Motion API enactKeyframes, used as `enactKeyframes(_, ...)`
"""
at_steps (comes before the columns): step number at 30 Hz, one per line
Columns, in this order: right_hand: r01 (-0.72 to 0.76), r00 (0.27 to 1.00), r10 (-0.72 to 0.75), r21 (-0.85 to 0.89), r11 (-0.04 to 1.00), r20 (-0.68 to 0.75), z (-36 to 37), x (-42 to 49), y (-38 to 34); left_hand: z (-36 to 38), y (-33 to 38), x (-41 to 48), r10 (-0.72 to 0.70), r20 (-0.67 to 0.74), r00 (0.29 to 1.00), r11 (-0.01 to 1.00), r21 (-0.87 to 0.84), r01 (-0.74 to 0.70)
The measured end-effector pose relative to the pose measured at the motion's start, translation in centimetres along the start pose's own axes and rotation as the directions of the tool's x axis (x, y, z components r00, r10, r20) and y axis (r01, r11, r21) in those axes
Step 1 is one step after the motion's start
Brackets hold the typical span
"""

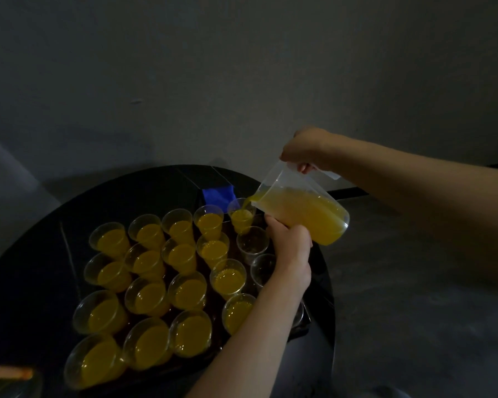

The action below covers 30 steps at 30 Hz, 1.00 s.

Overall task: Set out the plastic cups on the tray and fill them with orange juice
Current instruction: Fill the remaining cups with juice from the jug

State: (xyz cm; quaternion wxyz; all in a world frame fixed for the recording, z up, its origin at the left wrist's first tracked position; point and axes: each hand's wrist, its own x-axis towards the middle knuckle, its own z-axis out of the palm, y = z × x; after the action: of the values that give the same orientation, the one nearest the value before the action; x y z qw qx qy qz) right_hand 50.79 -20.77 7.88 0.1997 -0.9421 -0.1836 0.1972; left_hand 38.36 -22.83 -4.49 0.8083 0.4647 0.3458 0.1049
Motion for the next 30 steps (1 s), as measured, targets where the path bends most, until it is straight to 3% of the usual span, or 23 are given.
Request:
enactKeyframes(17, 0.015, 0.999, -0.012, 0.063, 0.998, -0.053, 0.5, 0.3, 0.2, -0.7, -0.8, 1.5, 0.044, -0.004, 0.999, 0.997, -0.067, -0.044)
enactKeyframes(30, 0.058, 0.987, -0.031, 0.166, 0.984, -0.158, 0.4, -1.7, 1.5, -1.3, -0.3, 0.3, 0.134, -0.043, 0.990, 0.991, 0.018, -0.133)
